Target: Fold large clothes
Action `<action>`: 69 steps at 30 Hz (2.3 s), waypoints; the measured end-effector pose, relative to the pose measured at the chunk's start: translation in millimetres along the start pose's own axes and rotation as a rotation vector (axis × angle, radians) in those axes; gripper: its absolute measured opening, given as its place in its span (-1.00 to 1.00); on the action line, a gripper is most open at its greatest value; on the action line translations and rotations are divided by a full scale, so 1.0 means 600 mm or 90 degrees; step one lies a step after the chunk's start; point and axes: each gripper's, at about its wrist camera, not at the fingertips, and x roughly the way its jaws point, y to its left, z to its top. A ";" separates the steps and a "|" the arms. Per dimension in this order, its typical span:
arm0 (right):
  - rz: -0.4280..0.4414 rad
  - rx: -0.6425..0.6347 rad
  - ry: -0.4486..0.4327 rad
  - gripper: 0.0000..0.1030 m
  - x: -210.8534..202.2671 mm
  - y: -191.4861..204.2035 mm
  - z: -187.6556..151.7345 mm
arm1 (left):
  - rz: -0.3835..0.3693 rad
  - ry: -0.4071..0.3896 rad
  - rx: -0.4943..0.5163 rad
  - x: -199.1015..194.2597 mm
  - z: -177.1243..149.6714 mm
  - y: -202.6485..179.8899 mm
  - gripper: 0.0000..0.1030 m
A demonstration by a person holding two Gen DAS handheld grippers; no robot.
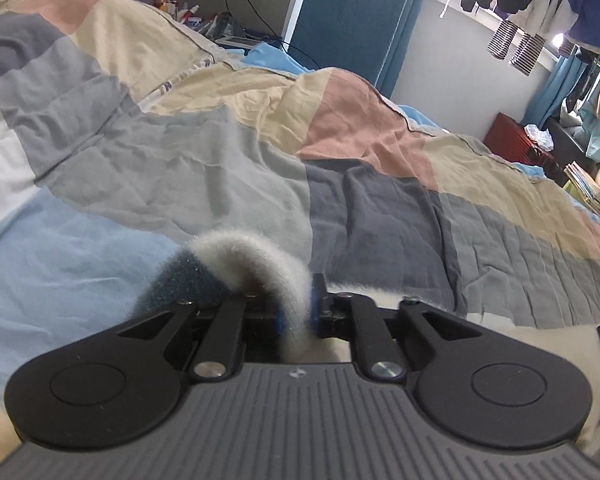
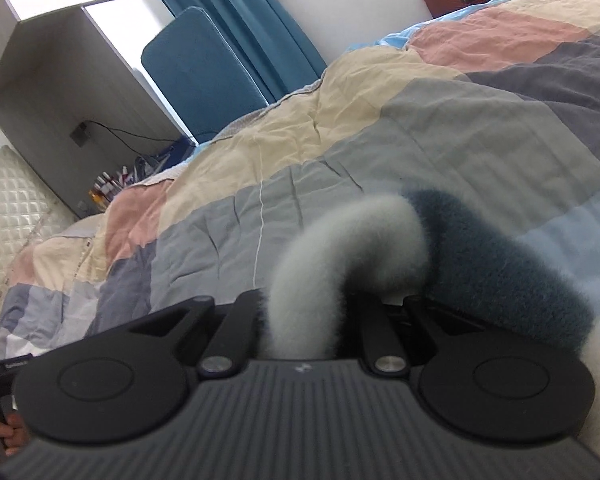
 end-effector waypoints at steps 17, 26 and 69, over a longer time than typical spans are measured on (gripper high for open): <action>0.053 -0.115 -0.025 0.13 -0.193 0.086 -0.065 | -0.073 -0.084 0.061 -0.320 -0.124 -0.116 0.11; 0.031 -0.223 -0.061 0.13 -0.448 0.182 -0.146 | -0.144 -0.113 0.126 -0.573 -0.243 -0.178 0.11; -0.042 -0.274 0.056 -0.37 -0.054 0.252 -0.264 | -0.138 -0.040 0.014 -0.360 -0.285 -0.041 0.87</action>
